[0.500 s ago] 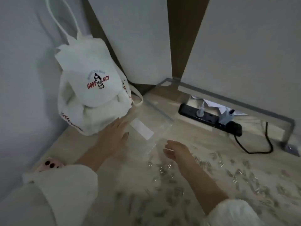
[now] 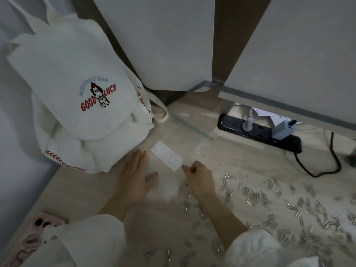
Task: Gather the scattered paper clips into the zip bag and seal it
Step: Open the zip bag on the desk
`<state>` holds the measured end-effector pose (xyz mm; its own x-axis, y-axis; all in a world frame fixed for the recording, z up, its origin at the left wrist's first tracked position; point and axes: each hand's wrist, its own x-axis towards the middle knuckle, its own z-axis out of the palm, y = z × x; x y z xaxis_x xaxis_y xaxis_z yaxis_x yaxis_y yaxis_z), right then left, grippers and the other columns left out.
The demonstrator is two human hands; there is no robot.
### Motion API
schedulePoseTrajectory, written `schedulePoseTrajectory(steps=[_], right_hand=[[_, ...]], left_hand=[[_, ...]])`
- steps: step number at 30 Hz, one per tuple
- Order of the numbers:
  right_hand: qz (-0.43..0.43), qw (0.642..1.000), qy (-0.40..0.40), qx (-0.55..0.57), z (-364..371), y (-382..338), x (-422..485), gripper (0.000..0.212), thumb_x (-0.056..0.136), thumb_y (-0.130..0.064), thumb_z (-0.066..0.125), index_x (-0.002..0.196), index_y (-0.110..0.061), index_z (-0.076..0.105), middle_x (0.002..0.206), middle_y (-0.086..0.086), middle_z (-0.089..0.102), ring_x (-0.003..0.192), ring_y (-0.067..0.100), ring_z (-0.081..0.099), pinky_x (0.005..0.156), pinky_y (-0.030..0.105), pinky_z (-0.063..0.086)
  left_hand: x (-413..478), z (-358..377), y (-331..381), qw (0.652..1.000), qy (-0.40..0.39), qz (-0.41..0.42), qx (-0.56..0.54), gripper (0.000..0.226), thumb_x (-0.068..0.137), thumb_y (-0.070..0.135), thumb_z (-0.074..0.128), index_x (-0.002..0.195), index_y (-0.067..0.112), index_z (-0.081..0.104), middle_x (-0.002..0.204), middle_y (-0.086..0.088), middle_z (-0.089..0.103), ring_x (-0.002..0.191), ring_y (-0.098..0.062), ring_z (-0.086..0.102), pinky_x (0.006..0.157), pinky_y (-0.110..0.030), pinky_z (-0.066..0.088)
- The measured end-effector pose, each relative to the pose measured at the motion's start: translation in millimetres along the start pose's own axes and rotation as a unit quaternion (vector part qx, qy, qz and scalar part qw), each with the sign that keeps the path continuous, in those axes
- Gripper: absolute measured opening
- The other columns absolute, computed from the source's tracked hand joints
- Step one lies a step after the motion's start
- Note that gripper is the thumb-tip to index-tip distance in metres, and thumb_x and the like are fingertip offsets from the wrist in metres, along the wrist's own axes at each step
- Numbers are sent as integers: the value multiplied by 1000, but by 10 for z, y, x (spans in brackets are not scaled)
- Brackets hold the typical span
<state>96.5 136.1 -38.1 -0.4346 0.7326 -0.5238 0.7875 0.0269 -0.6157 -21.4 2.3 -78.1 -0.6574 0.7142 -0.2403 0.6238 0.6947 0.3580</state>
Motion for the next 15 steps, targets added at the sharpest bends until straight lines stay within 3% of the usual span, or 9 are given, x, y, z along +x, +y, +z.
schedulePoseTrajectory(steps=[2, 5, 7, 9, 11, 15], right_hand=[[-63, 990, 13, -127, -76, -59, -60, 31, 93, -34, 45, 71, -12, 43, 67, 3, 51, 62, 25, 48, 48, 26, 30], [-126, 978, 49, -159, -133, -79, -89, 31, 95, -34, 42, 73, -12, 46, 65, 2, 49, 62, 24, 44, 46, 23, 27], [-138, 984, 78, -78, -163, -57, -85, 29, 94, -29, 45, 75, -10, 55, 68, 5, 59, 61, 24, 52, 48, 26, 40], [-126, 985, 94, 71, -260, -42, -114, 23, 94, -20, 46, 78, -16, 63, 68, 4, 64, 58, 20, 60, 55, 32, 51], [-127, 970, 85, 189, -416, -38, -176, 26, 95, -10, 42, 86, -22, 63, 74, 5, 66, 58, 13, 62, 58, 23, 53], [-150, 930, 70, 328, -782, -24, -407, 31, 97, -2, 34, 104, -16, 61, 85, 8, 69, 69, 20, 69, 64, 23, 55]], left_hand=[[0, -6, 8, 1000, 1, -10, -10, 88, 79, 65, 28, 145, 6, 21, 155, -10, 18, 144, -22, 16, 114, -31, 15], [13, -8, 19, 999, 7, -19, -32, 79, 88, 54, 45, 147, 9, 17, 157, -6, 14, 144, -18, 14, 115, -29, 13], [13, -10, 38, 999, 13, -27, -34, 85, 83, 64, 34, 146, 8, 21, 155, -8, 19, 143, -20, 19, 114, -32, 17], [13, -9, 59, 999, 14, -35, -36, 87, 81, 65, 32, 145, 7, 24, 154, -13, 23, 143, -25, 20, 113, -36, 20], [19, -33, 91, 998, 23, -37, -43, 76, 89, 52, 44, 146, 6, 21, 154, -15, 21, 144, -26, 16, 114, -36, 18], [-90, -121, 241, 994, 52, -27, -87, 63, 93, 39, 46, 144, 5, 27, 153, -13, 24, 143, -24, 17, 114, -33, 16]])
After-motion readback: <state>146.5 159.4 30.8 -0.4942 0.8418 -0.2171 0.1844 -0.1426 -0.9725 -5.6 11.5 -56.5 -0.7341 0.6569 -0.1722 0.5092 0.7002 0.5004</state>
